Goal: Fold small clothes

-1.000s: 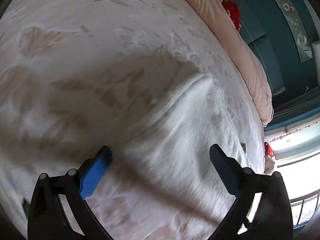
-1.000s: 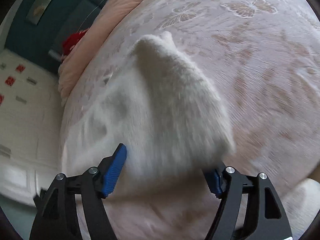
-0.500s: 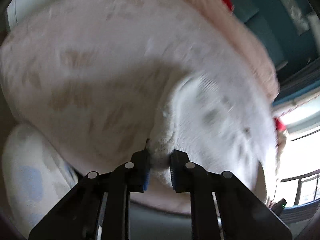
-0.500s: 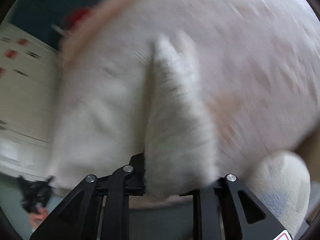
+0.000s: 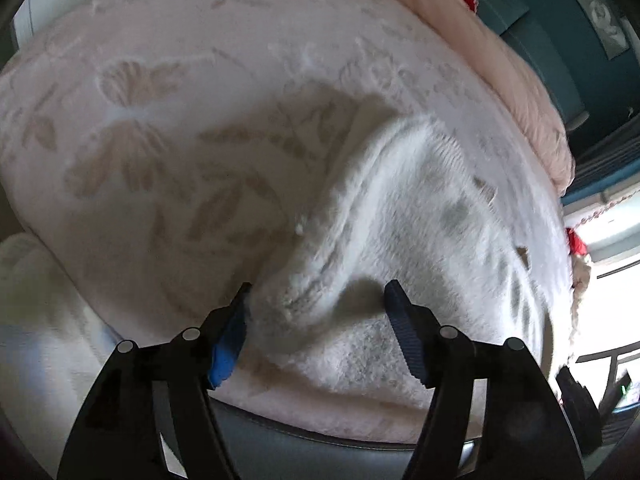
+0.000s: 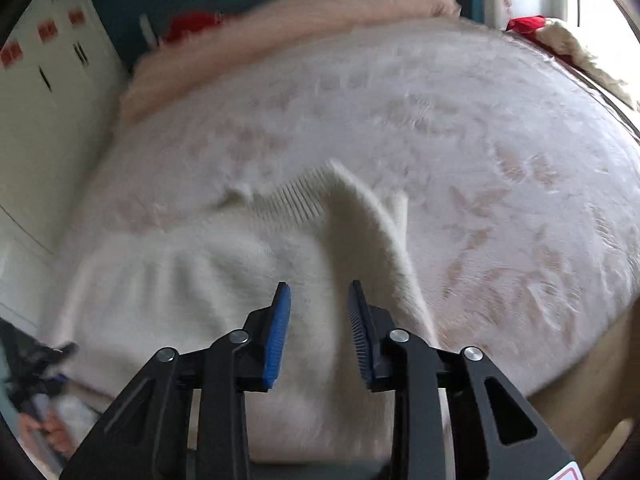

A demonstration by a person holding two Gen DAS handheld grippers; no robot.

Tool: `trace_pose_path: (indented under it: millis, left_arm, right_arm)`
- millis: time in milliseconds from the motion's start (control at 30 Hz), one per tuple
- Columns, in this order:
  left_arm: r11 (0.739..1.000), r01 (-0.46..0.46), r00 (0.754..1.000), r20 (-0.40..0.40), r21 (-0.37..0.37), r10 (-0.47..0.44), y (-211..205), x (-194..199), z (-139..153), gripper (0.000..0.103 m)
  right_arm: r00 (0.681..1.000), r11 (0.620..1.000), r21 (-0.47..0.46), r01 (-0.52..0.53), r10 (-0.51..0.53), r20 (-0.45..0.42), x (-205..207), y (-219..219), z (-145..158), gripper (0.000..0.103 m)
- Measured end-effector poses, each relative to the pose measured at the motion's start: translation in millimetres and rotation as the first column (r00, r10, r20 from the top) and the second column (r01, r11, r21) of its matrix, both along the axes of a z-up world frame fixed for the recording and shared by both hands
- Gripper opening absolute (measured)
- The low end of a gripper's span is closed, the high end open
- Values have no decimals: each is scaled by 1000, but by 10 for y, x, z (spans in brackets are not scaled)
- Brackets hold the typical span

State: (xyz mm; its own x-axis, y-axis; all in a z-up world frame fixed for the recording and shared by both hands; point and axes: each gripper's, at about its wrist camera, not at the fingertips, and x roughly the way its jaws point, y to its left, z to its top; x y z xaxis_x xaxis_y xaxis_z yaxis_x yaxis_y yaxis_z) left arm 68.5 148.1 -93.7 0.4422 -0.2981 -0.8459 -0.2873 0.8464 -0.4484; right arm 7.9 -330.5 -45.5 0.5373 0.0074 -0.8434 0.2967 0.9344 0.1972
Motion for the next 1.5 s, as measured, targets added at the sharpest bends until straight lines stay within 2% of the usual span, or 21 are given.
trace_pose_path:
  millis: [67, 167, 233, 333, 433, 533, 567, 667, 700, 800, 933, 1000, 1033, 1100, 1167, 1267, 1333, 1400, 1433, 1467, 1500]
  left_arm:
    - [1000, 3, 1000, 11, 4, -3, -16, -5, -6, 70]
    - [1000, 9, 1000, 7, -21, -9, 17, 4, 5, 73]
    - [997, -8, 1000, 13, -73, 9, 64, 14, -35, 82]
    - [991, -53, 998, 29, -120, 57, 64, 19, -88, 92]
    - [989, -89, 995, 27, -115, 93, 10, 67, -90, 96]
    - [990, -95, 995, 21, -105, 97, -8, 117, -89, 96]
    - [991, -92, 995, 23, -100, 94, -11, 132, -77, 91]
    - [998, -25, 999, 38, -61, 27, -75, 229, -13, 43]
    - [998, -9, 999, 32, -65, 11, -94, 271, -3, 32]
    - [997, -3, 999, 46, -76, 6, -146, 365, 111, 23]
    - [996, 79, 985, 158, -50, -70, -399, 361, 595, 20]
    - [988, 153, 961, 232, 12, -151, -667, 314, 947, 20]
    - [978, 203, 940, 272, 44, -207, -868, 278, 1147, 20]
    - [954, 286, 896, 328, 93, -301, -1261, 199, 1435, 20]
    - [914, 384, 837, 367, 131, -405, -1759, 112, 1646, 20]
    - [840, 513, 762, 357, 174, -540, -2492, -49, 1625, 22]
    - [782, 596, 725, 297, 181, -622, -2945, -148, 1397, 30]
    - [743, 646, 700, 252, 177, -668, -3180, -313, 1148, 42]
    - [734, 656, 693, 246, 176, -678, -3194, -405, 1071, 47]
    - [731, 658, 691, 242, 182, -682, -3168, -485, 1014, 67]
    - [738, 642, 695, 247, 209, -675, -3082, -600, 957, 82]
  right_arm:
    - [992, 999, -13, 34, -35, -125, 165, -89, -398, 18]
    - [998, 999, 9, 48, -48, -43, 114, 75, -113, 22]
    - [999, 997, 76, -33, 30, 34, 81, 321, 99, 19]
    - [977, 976, 69, -209, 206, 51, 236, 932, 261, 9]
    - [953, 950, 78, -303, 304, 5, 433, 1442, 97, 4]
    - [937, 945, 80, -316, 324, -127, 666, 1806, -328, 1]
    - [940, 950, 67, -306, 312, -134, 721, 1845, -457, 0]
    - [953, 959, 83, -272, 281, -116, 816, 1842, -509, 0]
    - [954, 959, 99, -265, 276, -121, 841, 1807, -522, 0]
    - [949, 954, 123, -273, 288, -129, 906, 1758, -542, 0]
    - [951, 944, 184, -274, 294, -93, 882, 1618, -488, 0]
    - [966, 937, 259, -236, 254, -39, 739, 1444, -374, 3]
    - [973, 936, 277, -217, 230, -13, 648, 1354, -312, 9]
    - [984, 936, 303, -179, 174, 43, 383, 1071, -167, 9]
    - [990, 938, 320, -137, 118, 78, 135, 798, -64, 10]
    - [993, 939, 334, -80, 47, 105, -232, 364, 44, 13]
    - [994, 945, 323, -52, 17, 108, -449, 118, 86, 28]
    - [994, 947, 320, -25, -11, 111, -646, -106, 85, 46]
    - [993, 947, 321, -9, -28, 111, -743, -199, 91, 50]
    - [993, 945, 327, -6, -33, 113, -766, -219, 80, 52]
    - [992, 939, 343, -11, -32, 119, -822, -258, 86, 58]
